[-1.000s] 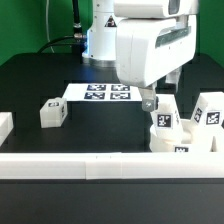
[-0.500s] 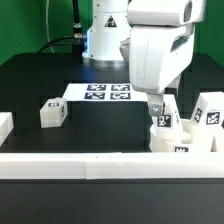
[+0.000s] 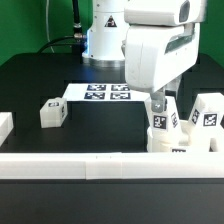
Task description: Assemble stool
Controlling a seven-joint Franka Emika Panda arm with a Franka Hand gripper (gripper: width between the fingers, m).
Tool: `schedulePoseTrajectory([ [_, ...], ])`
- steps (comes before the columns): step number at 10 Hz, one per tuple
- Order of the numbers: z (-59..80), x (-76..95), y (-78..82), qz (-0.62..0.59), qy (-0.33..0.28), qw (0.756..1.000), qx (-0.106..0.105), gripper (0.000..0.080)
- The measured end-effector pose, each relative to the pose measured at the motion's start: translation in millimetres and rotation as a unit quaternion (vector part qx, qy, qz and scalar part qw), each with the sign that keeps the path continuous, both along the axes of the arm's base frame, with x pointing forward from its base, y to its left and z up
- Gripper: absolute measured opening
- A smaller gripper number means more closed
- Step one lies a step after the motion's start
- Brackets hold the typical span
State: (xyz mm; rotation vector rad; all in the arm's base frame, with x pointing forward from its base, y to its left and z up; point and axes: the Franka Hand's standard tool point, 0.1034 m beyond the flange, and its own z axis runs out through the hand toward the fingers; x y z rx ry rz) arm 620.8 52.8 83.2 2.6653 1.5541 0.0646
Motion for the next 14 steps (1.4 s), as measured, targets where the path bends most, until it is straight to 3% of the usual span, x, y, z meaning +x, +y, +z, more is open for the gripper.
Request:
schedulePoseTrajectory([
  [3,-0.3,-0.6,1.4,-0.129,-0.003,0.992,0.009,0.0334],
  [6,-0.9,-1.9,11.0,-0.331,-0.006,0.943,0.024,0.0334],
  [9,-1.2,-0.9,21.0,-0.477,-0.014,0.878,0.039,0.0335],
  [11,-1.4,-1.3,30.9,-0.571,-0.015,0.819,0.046,0.0335],
  [12,-1.5,-1.3,34.2,-0.593,-0.015,0.803,0.048,0.0335],
  [14,-2.0,1.0,47.8,-0.686,-0.017,0.725,0.064,0.0335],
])
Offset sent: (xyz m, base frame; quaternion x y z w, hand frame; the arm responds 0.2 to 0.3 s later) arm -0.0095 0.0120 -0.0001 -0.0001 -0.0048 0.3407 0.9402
